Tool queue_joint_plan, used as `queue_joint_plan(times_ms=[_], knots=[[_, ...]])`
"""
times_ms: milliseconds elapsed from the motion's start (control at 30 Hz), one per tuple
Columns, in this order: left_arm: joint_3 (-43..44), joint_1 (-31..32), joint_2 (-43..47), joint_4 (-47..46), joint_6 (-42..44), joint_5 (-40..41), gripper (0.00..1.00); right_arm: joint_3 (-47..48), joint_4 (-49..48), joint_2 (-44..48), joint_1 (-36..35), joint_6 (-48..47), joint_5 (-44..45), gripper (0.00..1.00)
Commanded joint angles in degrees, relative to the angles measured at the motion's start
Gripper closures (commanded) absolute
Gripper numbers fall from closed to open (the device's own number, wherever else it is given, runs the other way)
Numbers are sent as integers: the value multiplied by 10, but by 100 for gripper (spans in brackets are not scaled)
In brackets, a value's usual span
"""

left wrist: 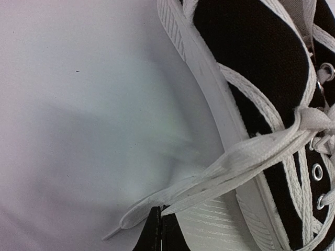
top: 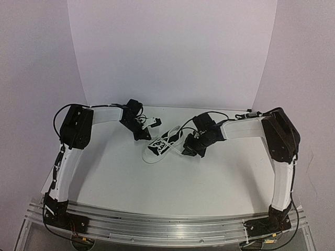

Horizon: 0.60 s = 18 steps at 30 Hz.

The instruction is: Tie the shoes

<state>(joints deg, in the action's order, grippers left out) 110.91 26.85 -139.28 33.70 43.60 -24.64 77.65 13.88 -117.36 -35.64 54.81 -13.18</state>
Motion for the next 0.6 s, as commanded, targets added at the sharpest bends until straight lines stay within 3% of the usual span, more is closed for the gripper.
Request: queue_joint_plan(times_ms=[0,300,433,567], knots=[[-5,-12,12,-12,7,38,100,14,19,-2,5,-13,-14,100],[-25,-13,10,-16,9,53,100,-8,18,-12,5,-18,-11,100],[-19,-8,21,22,7,8,100,23,16,-22,5,-43,-24,100],[-69,5,68,32,5,-53,83,73,16,-25,9,-77,-20,73]])
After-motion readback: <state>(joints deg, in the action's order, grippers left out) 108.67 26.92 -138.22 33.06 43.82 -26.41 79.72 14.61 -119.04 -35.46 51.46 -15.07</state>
